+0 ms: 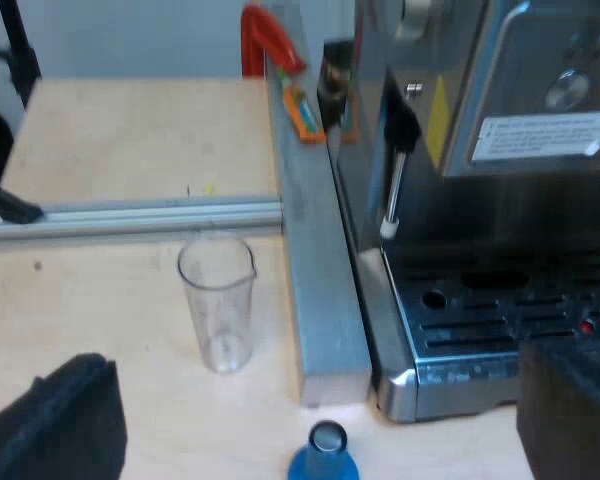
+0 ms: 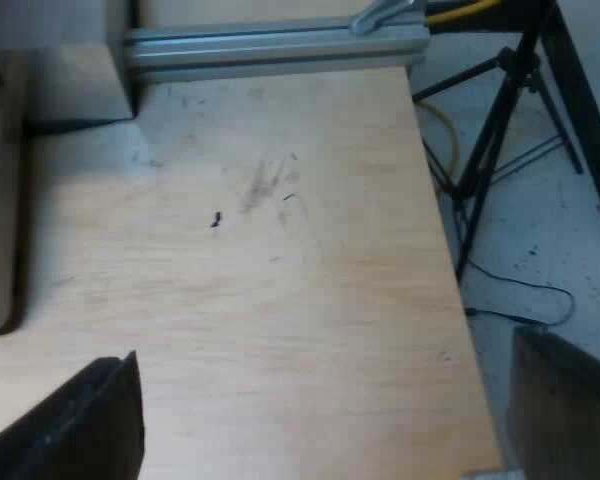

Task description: Grind coffee beans and then tamp

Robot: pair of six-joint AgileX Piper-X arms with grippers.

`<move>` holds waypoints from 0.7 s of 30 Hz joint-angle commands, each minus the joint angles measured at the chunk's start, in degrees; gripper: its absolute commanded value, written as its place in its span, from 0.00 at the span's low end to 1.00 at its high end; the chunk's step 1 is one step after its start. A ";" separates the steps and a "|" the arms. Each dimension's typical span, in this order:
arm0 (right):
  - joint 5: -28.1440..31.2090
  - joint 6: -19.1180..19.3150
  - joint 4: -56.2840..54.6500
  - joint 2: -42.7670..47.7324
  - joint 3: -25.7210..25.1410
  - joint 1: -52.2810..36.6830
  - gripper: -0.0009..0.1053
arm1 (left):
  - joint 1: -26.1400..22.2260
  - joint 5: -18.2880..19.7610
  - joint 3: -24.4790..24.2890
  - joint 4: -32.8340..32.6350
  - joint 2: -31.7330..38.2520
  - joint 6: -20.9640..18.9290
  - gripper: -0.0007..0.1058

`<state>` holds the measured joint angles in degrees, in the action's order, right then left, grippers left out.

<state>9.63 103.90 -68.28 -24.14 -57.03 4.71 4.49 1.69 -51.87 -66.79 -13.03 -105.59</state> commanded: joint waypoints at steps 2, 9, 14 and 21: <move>-0.27 -3.82 -1.97 4.16 -0.45 0.13 0.72 | -0.04 -1.69 -0.35 -1.07 6.56 1.72 0.76; 0.79 -4.34 -3.36 15.26 -0.45 0.13 0.72 | -0.04 -1.69 -0.35 -6.15 15.35 4.24 0.76; 0.81 -4.34 -5.27 20.68 -0.45 0.13 0.72 | -0.04 -1.69 -0.43 -9.39 19.99 4.23 0.76; 0.81 -4.86 -10.24 27.01 -0.56 0.13 0.72 | -0.04 -1.69 -1.20 -14.60 21.91 4.69 0.76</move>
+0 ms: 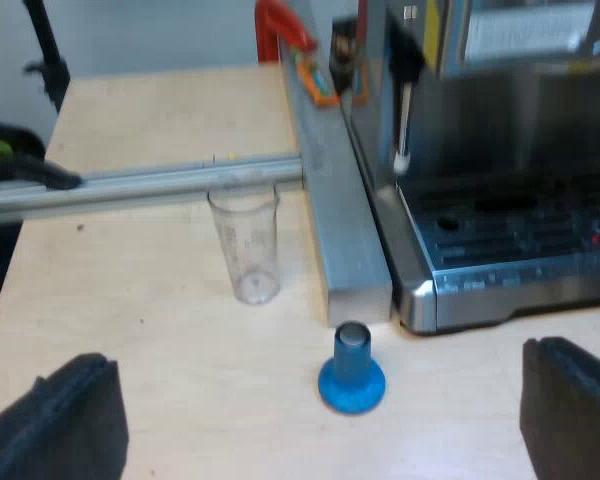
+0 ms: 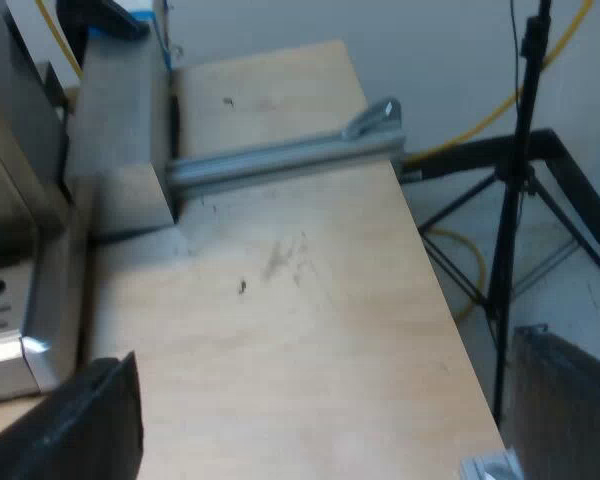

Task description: Grind coffee beans and then tamp

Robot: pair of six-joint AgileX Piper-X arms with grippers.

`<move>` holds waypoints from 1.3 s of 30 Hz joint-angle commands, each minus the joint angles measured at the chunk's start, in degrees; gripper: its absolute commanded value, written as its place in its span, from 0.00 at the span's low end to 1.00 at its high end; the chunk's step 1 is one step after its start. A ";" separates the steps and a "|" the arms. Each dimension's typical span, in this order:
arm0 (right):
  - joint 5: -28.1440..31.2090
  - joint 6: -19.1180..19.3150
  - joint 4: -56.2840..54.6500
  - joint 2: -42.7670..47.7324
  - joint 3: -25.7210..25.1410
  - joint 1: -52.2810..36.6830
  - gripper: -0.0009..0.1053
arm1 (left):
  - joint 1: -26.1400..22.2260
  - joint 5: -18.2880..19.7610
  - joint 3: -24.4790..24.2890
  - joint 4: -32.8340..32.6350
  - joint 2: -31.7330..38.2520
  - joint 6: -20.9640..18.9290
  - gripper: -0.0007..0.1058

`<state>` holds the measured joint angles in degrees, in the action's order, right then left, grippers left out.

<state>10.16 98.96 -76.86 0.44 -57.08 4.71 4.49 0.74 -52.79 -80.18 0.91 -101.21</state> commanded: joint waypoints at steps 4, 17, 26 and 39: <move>0.28 -0.17 -3.63 2.77 -0.40 0.13 0.72 | -0.04 -1.30 0.05 -1.29 7.97 1.19 0.76; 0.17 -0.13 16.74 2.54 12.30 0.13 0.72 | -0.04 -1.42 10.03 19.79 7.86 1.19 0.76; 0.17 0.26 19.27 2.55 21.87 0.13 0.72 | -0.04 -1.42 19.28 23.54 7.86 1.19 0.76; 0.07 0.26 21.39 2.45 28.75 0.13 0.72 | -0.04 -1.42 24.75 24.61 7.79 1.19 0.76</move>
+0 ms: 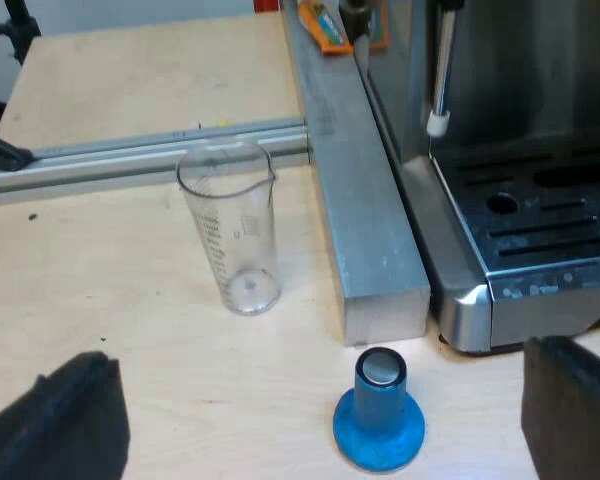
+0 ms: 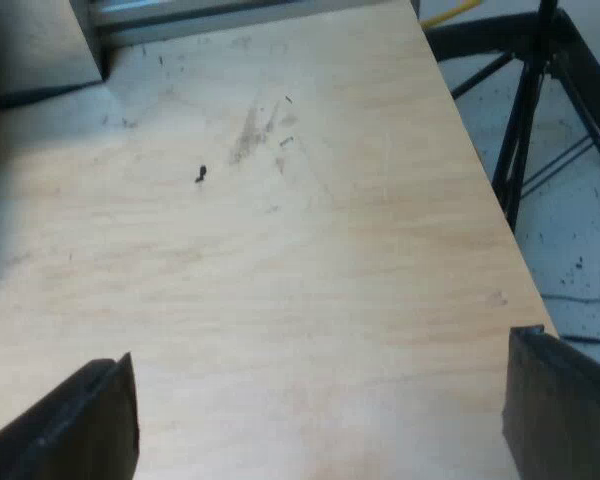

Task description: Grind coffee beans and then tamp

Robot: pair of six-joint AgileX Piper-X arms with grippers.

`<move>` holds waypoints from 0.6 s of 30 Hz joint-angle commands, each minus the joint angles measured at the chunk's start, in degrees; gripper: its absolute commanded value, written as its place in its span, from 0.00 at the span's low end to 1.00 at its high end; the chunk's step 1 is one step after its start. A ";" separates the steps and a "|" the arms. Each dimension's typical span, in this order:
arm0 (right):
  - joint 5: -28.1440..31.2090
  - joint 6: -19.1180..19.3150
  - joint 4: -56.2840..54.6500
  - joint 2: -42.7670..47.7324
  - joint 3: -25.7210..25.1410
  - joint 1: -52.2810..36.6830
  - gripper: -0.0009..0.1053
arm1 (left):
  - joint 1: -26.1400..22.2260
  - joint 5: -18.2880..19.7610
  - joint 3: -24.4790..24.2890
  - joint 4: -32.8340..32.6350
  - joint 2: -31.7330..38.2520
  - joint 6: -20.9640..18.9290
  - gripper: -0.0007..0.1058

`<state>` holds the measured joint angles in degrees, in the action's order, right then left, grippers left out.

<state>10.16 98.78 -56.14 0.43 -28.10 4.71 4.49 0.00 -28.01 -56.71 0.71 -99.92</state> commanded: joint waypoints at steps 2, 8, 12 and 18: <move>0.07 0.44 0.67 2.46 -0.23 0.13 0.72 | -0.04 -0.68 -0.05 1.14 7.99 -0.10 0.76; 0.20 0.44 0.67 2.46 -0.23 0.13 0.72 | -0.04 -0.68 -0.05 1.14 7.99 -0.10 0.76; 0.20 0.44 0.67 2.46 -0.23 0.13 0.72 | -0.04 -0.68 -0.05 1.14 7.99 -0.10 0.76; 0.20 0.44 0.67 2.46 -0.23 0.13 0.72 | -0.04 0.00 -0.05 1.14 7.99 0.19 0.76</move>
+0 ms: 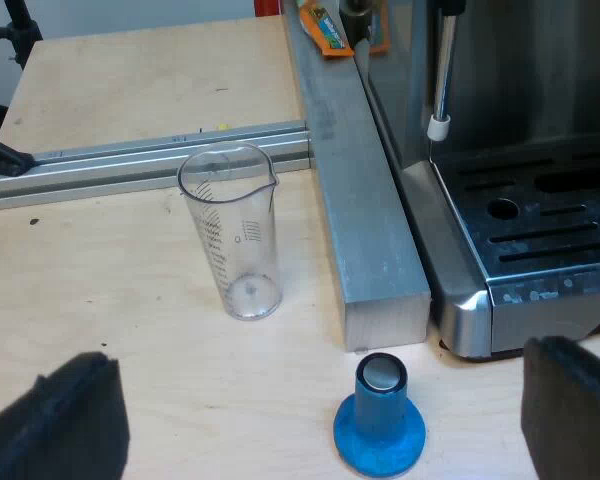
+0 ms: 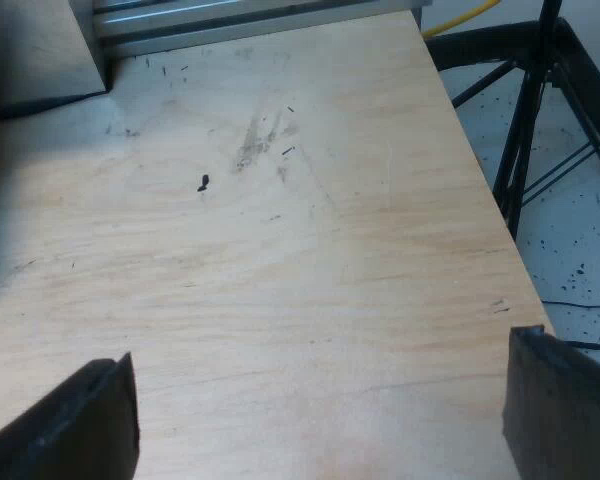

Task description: Grind coffee beans and then tamp

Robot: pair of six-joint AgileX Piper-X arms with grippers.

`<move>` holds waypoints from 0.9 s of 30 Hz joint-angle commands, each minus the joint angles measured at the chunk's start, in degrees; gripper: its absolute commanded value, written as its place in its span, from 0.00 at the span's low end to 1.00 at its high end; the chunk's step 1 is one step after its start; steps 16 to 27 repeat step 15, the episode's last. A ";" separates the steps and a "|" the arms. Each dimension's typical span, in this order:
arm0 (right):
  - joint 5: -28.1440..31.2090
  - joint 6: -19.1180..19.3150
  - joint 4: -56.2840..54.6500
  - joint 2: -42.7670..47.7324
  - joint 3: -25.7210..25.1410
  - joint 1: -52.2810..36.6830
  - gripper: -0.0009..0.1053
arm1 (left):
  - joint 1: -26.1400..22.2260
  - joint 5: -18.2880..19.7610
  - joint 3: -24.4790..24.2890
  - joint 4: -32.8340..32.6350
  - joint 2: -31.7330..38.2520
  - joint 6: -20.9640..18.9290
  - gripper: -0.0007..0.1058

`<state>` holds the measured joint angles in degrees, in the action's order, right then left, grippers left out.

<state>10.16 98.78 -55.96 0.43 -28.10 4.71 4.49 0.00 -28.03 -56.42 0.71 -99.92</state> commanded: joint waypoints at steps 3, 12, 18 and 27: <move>0.20 0.44 0.49 2.46 -0.23 0.13 0.72 | -0.04 0.00 -0.03 0.86 7.99 0.32 0.76; 0.20 0.44 0.49 2.46 -0.23 0.13 0.72 | -0.04 0.35 -0.03 0.86 7.99 0.81 0.76; 0.20 0.44 0.49 2.46 -0.23 0.13 0.72 | -0.04 0.77 -0.03 0.86 7.99 0.96 0.76; 0.20 0.44 0.49 2.46 -0.23 0.13 0.72 | -0.04 0.77 -0.03 0.86 7.99 0.96 0.76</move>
